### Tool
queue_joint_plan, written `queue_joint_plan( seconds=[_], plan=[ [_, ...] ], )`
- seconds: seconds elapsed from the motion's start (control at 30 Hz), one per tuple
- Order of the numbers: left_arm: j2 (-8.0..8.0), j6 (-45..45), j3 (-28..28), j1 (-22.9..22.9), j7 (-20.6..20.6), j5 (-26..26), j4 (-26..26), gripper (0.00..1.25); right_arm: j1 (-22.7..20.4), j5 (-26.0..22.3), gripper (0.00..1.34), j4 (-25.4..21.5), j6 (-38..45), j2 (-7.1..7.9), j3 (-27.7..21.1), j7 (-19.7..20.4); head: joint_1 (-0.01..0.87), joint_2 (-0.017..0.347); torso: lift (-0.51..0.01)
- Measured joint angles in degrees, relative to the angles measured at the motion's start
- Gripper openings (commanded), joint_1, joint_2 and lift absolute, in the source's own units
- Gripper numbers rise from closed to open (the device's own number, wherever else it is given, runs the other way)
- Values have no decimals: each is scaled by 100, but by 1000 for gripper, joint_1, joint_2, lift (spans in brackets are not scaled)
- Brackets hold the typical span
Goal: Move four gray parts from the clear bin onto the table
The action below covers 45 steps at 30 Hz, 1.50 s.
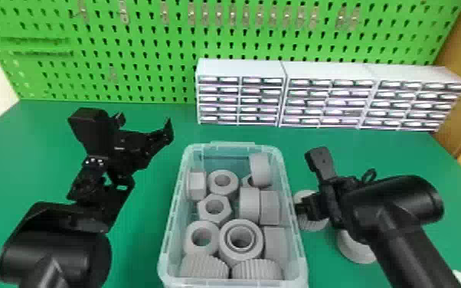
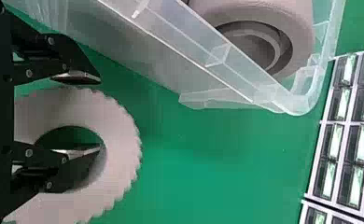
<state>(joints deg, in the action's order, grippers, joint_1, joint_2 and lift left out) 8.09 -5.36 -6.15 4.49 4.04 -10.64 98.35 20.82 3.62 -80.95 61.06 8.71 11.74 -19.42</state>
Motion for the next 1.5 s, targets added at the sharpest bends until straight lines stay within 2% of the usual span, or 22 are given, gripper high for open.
queue_joint_plan(
  seconds=[0.63, 0.8, 0.97, 1.23, 1.5],
  plan=[
    [0, -22, 10, 0, 30, 0, 0, 1124, 21, -18, 742, -42, 18, -1, -31, 0, 686, 26, -50],
    [0, -38, 17, -1, 45, 0, 0, 1124, 65, 132, 742, -362, 277, -1, 1, 0, 686, 26, -50],
    [0, -50, 19, -1, 53, 1, 0, 1126, 110, 351, 746, -923, 546, 4, 45, 0, 686, 26, -50],
    [0, -62, 21, -8, 60, 1, 0, 1123, 212, 388, 782, -1668, 712, 32, 179, 5, 686, 26, -50],
    [0, -93, 5, -1, 62, 1, 0, 1123, 474, 127, 785, -1807, 747, 101, 604, 3, 686, 26, -50]
  ],
)
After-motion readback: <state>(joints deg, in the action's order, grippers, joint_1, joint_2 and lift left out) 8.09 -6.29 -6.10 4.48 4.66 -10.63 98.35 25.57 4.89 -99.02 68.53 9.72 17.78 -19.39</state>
